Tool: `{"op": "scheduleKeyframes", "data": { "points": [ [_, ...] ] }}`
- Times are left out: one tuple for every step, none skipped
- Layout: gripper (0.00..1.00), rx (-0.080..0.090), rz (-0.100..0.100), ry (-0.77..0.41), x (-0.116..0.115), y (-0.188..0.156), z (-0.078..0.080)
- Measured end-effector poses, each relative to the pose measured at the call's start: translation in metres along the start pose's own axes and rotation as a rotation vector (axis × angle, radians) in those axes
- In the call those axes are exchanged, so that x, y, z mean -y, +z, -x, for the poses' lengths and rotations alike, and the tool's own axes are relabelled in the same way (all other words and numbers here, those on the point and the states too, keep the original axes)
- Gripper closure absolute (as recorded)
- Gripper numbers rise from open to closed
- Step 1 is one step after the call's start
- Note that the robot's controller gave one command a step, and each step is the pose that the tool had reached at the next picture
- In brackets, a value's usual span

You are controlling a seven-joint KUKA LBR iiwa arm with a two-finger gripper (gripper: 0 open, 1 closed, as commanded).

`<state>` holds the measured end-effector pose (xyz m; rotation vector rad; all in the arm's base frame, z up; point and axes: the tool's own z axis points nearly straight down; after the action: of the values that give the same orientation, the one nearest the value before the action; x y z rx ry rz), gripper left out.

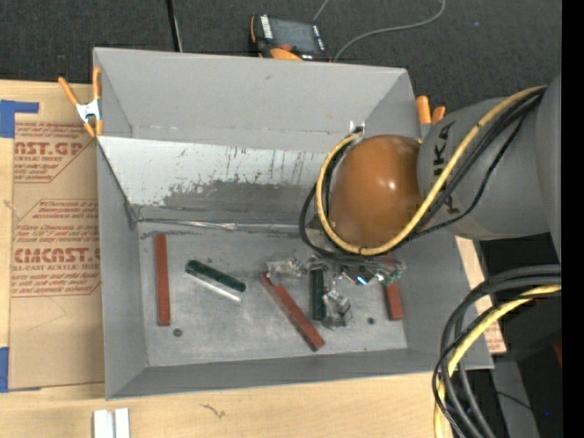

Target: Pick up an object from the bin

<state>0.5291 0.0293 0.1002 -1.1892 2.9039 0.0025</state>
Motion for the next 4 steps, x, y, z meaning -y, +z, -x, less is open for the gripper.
{"op": "scheduleKeyframes", "data": {
  "points": [
    [0.0, -0.002, 0.001, -0.154, -0.011, -0.011, 0.016],
    [0.0, -0.004, 0.004, -0.772, 0.0, 0.031, 0.007],
    [0.0, -0.003, 0.003, -0.77, -0.001, 0.031, 0.008],
    [1.0, 0.0, -0.001, -0.769, 0.0, 0.028, 0.009]
  ]
}}
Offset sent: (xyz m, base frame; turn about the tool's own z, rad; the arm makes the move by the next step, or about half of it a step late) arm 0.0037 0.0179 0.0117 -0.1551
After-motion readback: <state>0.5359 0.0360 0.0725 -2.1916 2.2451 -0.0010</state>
